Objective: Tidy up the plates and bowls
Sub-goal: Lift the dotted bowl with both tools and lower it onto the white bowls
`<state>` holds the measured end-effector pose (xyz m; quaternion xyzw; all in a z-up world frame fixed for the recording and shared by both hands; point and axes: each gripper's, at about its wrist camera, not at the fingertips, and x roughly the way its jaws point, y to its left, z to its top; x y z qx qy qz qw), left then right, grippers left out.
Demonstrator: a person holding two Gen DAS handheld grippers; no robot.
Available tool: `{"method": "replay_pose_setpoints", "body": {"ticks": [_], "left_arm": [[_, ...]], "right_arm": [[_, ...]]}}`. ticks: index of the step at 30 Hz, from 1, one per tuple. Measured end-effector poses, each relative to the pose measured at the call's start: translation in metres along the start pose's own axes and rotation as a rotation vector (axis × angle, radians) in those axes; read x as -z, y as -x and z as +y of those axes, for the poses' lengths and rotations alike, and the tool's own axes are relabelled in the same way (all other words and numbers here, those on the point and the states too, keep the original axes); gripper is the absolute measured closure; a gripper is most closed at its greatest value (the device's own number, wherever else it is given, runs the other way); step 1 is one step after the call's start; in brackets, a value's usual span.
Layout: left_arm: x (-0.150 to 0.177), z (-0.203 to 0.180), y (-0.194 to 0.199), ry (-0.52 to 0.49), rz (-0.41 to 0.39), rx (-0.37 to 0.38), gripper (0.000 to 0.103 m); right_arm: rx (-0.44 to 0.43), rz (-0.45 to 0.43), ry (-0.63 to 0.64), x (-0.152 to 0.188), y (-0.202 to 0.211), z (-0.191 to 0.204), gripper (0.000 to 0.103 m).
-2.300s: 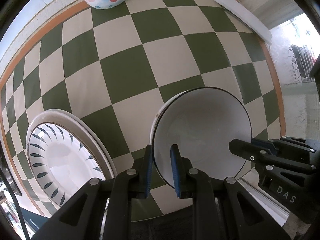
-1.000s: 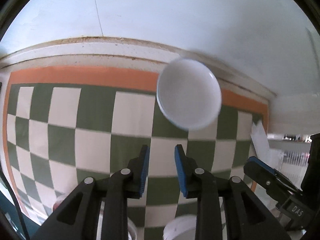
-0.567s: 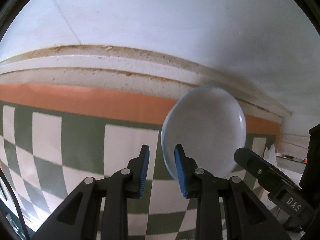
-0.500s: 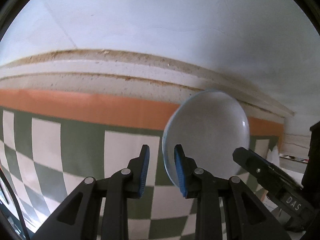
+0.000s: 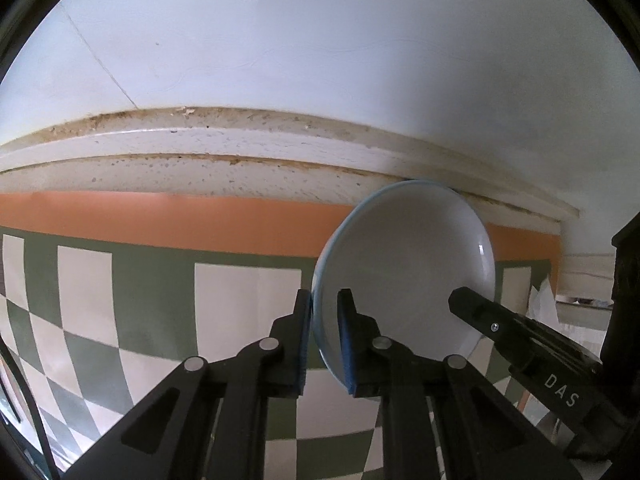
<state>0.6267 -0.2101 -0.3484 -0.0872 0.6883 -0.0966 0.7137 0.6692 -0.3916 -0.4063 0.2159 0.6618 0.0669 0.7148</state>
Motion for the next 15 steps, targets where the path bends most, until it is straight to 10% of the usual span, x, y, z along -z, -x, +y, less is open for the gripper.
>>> {"method": "replay_pose_setpoints", "body": {"ticks": [15], "left_arm": [[0.088, -0.033, 0.077, -0.149, -0.057, 0.002, 0.092]], "right_arm": [[-0.014, -0.049, 0.005, 0.093, 0.09, 0.0, 0.092]]}}
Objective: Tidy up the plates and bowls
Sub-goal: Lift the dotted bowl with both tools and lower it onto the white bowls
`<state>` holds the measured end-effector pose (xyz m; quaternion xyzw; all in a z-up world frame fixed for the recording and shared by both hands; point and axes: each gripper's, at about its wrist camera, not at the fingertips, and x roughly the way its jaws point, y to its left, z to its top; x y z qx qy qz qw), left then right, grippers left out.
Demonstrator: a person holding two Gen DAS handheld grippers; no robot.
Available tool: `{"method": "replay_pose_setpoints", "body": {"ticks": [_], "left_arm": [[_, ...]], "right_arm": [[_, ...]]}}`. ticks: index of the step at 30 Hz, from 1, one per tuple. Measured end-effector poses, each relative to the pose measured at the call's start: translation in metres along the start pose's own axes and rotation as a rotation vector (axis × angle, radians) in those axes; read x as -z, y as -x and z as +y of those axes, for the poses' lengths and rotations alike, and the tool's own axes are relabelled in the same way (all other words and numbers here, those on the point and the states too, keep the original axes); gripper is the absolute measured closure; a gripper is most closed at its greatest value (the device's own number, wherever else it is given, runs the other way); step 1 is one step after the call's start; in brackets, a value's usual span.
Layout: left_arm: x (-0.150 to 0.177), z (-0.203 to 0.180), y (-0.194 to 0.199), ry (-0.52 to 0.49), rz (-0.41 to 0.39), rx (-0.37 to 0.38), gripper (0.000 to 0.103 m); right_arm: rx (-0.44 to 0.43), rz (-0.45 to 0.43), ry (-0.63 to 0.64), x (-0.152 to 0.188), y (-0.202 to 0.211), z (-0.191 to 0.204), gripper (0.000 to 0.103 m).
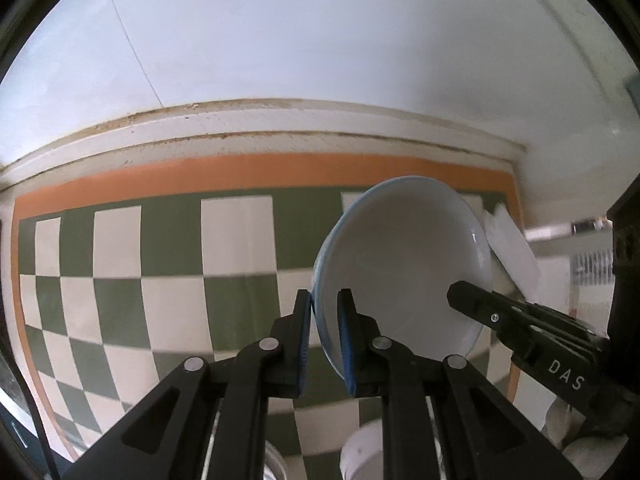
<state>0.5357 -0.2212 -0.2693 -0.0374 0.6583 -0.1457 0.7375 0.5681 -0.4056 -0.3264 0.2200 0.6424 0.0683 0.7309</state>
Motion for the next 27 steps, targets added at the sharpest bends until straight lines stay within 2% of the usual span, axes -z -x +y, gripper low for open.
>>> {"method": "replay_pose_setpoints", "body": {"ticks": [9, 14, 23, 27], "left_arm": [[0.06, -0.033, 0.039, -0.114, -0.015, 0.012, 0.092], [0.1, -0.045, 0.043, -0.178, 0.007, 0.009, 0.092], [0.152, -0.046, 0.02, -0.221, 0.094, 0.026, 0.092], [0.163, -0.047, 0.005, -0.224, 0.132, 0.028, 0.092]], "right_arm": [[0.002, -0.045, -0.039, 0.081, 0.057, -0.011, 0.092], [0.009, -0.052, -0.065, 0.129, 0.075, -0.017, 0.092], [0.017, -0.011, -0.125, 0.2, 0.067, -0.037, 0.092], [0.022, 0.024, -0.148, 0.215, 0.052, -0.048, 0.092]]}}
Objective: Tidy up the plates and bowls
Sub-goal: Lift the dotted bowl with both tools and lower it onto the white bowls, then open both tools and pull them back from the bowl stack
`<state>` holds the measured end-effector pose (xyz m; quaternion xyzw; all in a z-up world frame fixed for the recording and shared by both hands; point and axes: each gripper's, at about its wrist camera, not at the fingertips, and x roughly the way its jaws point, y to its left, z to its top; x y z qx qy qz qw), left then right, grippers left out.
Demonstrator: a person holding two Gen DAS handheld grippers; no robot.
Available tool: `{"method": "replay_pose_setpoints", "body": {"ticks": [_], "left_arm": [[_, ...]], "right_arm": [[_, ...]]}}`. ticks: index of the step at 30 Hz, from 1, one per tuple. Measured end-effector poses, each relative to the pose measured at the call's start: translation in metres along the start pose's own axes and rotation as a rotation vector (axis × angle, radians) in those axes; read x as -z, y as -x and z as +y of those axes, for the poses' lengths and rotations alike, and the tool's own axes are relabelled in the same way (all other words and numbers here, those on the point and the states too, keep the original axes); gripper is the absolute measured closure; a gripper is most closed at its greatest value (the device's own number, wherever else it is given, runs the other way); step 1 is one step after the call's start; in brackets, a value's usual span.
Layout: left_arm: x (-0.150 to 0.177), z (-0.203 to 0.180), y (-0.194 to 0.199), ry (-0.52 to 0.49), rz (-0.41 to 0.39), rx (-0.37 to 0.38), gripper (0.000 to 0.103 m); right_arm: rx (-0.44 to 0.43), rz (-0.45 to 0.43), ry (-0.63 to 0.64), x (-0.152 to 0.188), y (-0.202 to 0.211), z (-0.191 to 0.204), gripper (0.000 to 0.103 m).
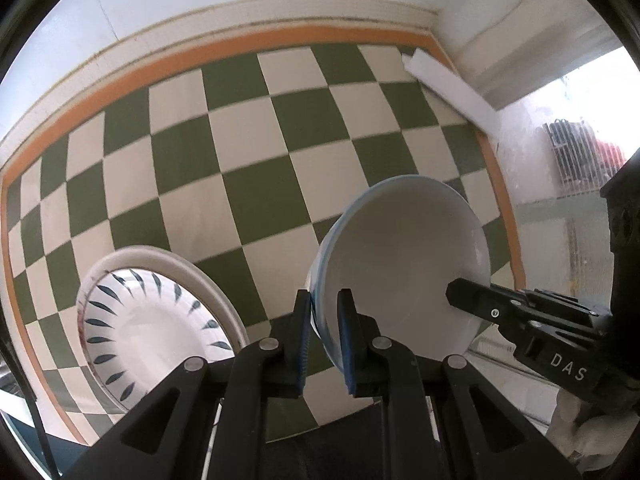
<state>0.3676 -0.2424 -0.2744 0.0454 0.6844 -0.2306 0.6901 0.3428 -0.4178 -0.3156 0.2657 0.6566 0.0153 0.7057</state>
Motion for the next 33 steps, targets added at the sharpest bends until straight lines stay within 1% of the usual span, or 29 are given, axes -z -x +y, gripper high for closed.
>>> {"method": "replay_pose_setpoints", "body": {"ticks": [6, 16, 21, 26, 28, 33], "left_arm": [[0.004, -0.004, -0.018, -0.015, 0.037, -0.016, 0.092], [0.006, -0.009, -0.039, -0.035, 0.084, -0.048, 0.092], [0.006, -0.011, -0.044, -0.04, 0.083, -0.068, 0.092], [0.006, -0.011, -0.044, -0.032, 0.082, -0.071, 0.091], [0.006, -0.013, -0.044, -0.031, 0.082, -0.077, 0.091], [0.007, -0.013, -0.038, -0.022, 0.083, -0.076, 0.09]], "right_arm": [[0.02, 0.02, -0.017, 0.008, -0.014, -0.011, 0.092], [0.05, 0.061, -0.013, 0.007, -0.029, -0.016, 0.092], [0.058, 0.079, -0.011, 0.006, -0.035, -0.019, 0.092], [0.066, 0.084, -0.003, 0.003, -0.037, -0.019, 0.091], [0.064, 0.097, -0.006, 0.002, -0.038, -0.02, 0.089], [0.073, 0.097, 0.004, 0.001, -0.034, -0.018, 0.088]]}}
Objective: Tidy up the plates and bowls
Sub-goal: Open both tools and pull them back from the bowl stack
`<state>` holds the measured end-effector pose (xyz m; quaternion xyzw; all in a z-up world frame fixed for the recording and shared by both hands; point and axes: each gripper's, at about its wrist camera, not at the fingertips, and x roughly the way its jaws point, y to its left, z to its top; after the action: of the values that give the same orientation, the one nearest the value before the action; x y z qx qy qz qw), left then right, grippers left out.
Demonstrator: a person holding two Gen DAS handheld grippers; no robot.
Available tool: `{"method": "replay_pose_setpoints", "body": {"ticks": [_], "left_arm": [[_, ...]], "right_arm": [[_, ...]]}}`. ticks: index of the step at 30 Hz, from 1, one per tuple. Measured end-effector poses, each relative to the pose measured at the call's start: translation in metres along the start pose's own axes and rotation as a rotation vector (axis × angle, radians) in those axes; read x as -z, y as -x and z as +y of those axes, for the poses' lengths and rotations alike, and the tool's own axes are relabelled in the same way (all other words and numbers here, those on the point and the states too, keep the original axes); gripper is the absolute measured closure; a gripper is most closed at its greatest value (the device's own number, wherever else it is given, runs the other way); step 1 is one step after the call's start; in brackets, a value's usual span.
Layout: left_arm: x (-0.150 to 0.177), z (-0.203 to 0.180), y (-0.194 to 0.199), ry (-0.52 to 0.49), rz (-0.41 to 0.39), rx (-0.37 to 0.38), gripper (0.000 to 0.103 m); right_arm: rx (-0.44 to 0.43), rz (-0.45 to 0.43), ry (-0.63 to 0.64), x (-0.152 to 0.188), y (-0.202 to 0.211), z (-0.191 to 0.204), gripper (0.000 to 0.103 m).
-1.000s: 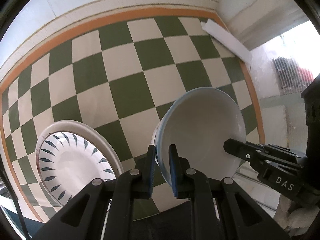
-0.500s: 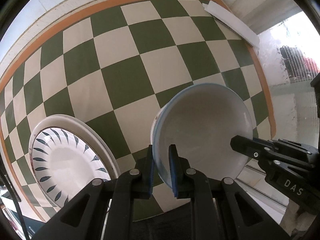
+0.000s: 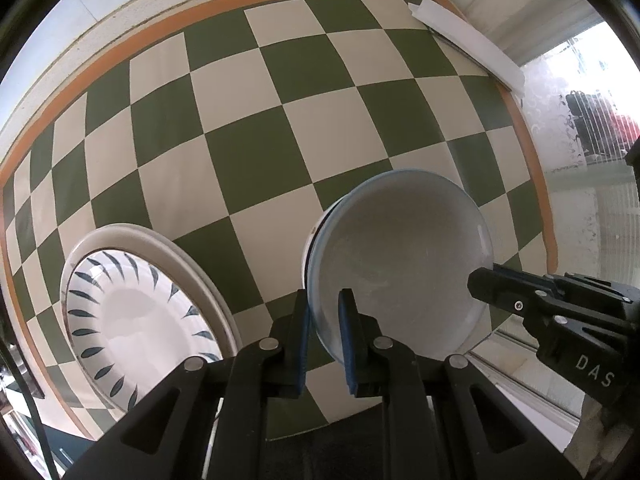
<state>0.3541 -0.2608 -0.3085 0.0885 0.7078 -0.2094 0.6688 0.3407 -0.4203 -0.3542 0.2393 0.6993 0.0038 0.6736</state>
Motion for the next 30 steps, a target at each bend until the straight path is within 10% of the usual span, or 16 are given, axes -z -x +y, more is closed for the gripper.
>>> {"method": "replay_pose_setpoints", "body": {"ticks": [9, 14, 19, 30], "left_arm": [[0.018, 0.0, 0.051, -0.011, -0.103, 0.009, 0.076], [0.033, 0.005, 0.081, -0.01, -0.156, 0.031, 0.035], [0.046, 0.011, 0.101, -0.018, -0.204, 0.016, 0.017], [0.069, 0.014, 0.136, -0.009, -0.27, 0.056, 0.009]], "right_arm": [[0.052, -0.053, 0.07, 0.027, 0.033, 0.02, 0.075], [0.067, -0.108, 0.1, 0.047, 0.061, 0.032, 0.063], [0.082, -0.151, 0.127, 0.065, 0.084, 0.042, 0.043], [0.093, -0.195, 0.165, 0.088, 0.106, 0.06, 0.015]]}}
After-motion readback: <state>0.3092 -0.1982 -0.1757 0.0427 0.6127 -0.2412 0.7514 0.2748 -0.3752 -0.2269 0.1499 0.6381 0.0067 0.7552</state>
